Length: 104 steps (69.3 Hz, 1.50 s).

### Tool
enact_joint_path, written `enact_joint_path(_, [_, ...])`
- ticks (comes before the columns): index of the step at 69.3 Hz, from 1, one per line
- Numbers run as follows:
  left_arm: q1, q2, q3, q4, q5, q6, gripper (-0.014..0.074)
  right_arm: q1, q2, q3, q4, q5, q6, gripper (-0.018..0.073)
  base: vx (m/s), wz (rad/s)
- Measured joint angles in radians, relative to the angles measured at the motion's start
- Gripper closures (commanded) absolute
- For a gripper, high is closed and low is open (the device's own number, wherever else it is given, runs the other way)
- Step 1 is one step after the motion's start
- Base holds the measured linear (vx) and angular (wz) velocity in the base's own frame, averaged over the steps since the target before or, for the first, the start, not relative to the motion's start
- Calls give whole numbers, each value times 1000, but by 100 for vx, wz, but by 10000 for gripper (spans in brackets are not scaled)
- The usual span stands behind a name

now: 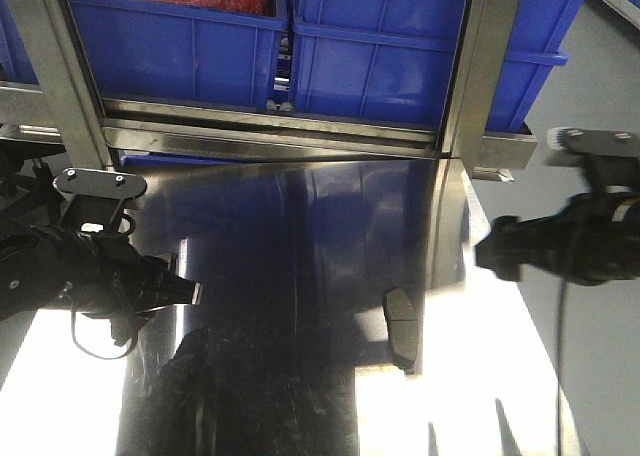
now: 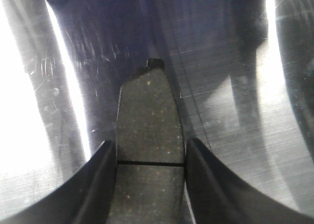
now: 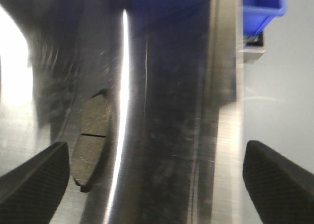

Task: Move and align brake pads A on conveyor
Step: 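Reach the right gripper down onto the other brake pad and close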

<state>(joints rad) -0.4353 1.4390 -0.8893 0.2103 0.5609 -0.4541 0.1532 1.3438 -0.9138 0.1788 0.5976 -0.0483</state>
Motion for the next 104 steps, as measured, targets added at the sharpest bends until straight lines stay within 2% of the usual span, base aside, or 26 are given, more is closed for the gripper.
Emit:
enact_joint_path(3, [0,0,0,0,0,0,577,37,41,-20,-33,0,39,-112,0,0])
enact_joint_path(18, [0,0,0,0,0,0,577,199,203,-116,-269,42,373,-104,0,0])
enact_joint_path(26, [0,0,0,0,0,0,577,266,278,-167,-318,77,456,-100,0,0])
enact_joint_path(38, [0,0,0,0,0,0,577,313,384,-229,-291,102,478,-94,0,0])
enact_joint_path(64, [0,0,0,0,0,0,577,314,492,-253,-268,120,479,-81,0,0])
enact_joint_path(85, [0,0,0,0,0,0,577,314,537,-253,-264,121,479,-20,0,0])
enact_joint_path(104, [0,0,0,0,0,0,577,314,542,-253,-265,118,480,-2,0,0])
